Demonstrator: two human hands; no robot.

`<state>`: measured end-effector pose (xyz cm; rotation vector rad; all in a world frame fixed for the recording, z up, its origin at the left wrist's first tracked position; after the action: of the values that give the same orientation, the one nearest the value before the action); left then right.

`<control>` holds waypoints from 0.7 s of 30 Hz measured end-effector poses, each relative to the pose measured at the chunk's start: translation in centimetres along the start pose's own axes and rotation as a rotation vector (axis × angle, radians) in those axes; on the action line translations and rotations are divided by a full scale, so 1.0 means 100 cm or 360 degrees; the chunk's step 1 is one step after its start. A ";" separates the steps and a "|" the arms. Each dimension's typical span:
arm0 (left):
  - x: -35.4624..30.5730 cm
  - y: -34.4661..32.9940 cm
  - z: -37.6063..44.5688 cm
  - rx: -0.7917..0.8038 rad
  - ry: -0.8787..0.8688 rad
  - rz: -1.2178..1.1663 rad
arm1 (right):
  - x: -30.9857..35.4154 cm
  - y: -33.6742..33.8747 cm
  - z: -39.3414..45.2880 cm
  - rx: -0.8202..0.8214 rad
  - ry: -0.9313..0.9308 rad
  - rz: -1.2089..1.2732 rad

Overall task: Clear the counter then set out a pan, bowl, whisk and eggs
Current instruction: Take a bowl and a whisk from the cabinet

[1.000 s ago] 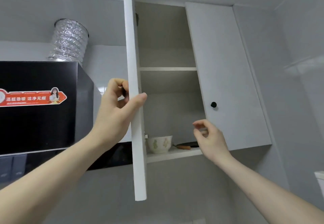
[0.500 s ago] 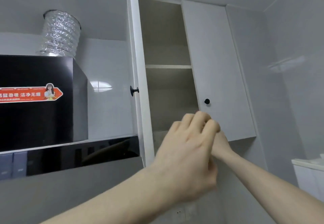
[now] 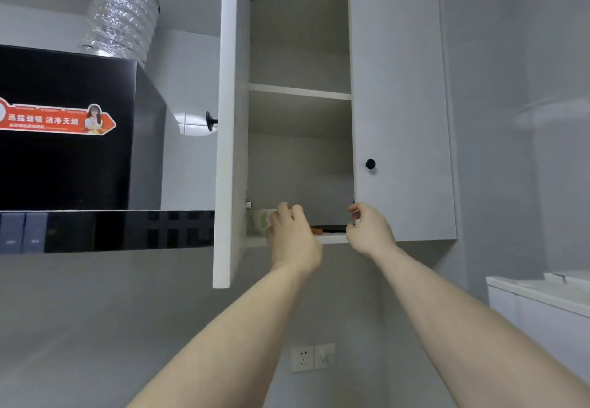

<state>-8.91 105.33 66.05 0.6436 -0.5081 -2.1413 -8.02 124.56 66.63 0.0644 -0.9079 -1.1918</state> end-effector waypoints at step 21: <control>0.086 -0.091 0.099 0.0069 0.0439 -0.0031 | -0.015 -0.143 0.104 0.0455 -0.0168 -0.0178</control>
<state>-24.86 105.02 66.47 0.9545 -0.3991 -2.0221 -25.77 124.07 65.64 0.2878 -1.1762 -1.1691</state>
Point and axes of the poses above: each hand's wrist, its own z-axis towards the middle knuckle, its own y-axis out of the back of the hand, x = y × z, the point moved 10 cm from there along z, towards the middle knuckle, and after that the axes turned 3 degrees about -y, right-handed, at the moved point
